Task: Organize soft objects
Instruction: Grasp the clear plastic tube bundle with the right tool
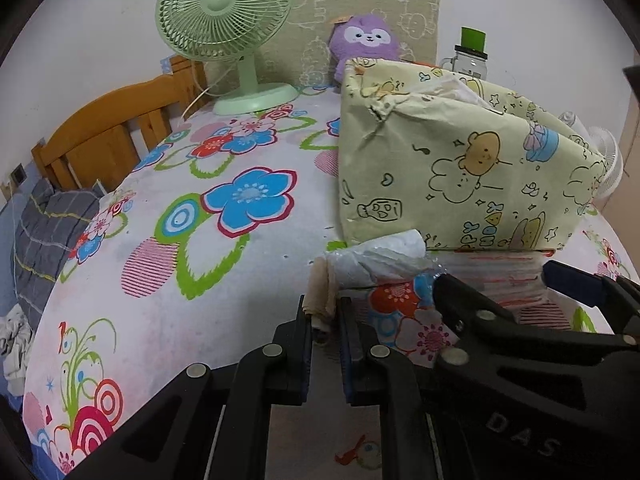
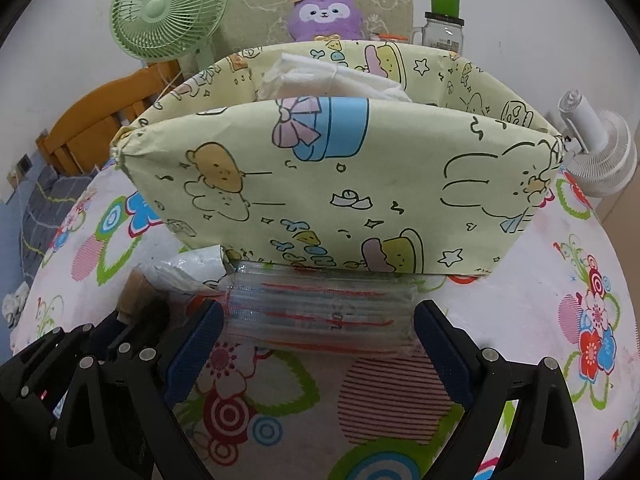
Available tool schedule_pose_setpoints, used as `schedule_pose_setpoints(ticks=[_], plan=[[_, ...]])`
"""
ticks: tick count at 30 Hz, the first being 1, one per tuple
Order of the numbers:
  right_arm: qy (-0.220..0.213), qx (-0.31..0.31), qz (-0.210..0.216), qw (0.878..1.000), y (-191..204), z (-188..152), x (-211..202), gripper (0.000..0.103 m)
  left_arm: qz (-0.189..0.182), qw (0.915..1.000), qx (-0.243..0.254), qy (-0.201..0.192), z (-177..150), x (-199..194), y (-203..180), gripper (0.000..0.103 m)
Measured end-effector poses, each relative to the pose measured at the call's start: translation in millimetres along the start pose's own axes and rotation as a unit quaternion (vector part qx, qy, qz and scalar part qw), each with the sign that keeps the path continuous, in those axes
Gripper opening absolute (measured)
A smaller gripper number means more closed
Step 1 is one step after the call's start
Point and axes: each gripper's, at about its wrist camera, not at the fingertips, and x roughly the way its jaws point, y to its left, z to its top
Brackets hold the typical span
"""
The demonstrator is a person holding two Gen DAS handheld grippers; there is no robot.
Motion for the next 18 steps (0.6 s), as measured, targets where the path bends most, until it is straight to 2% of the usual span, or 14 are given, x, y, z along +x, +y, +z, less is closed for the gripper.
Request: schedule_pose_setpoints(ticks=[6, 13, 18], plan=[[0.007, 0.016, 0.002, 1.000, -3, 1, 9, 0.101, 0.000, 1.0000, 0.004, -0.001, 1, 0, -2, 0.007], [0.002, 0.020, 0.000, 1.000, -5, 1, 6, 0.093, -0.006, 1.0000, 0.004, 0.000, 0, -1, -5, 0.007], [-0.001, 0.029, 0.000, 1.000, -12, -4, -1, 0.092, -0.012, 0.9999, 0.007, -0.005, -1, -6, -11, 0.007]])
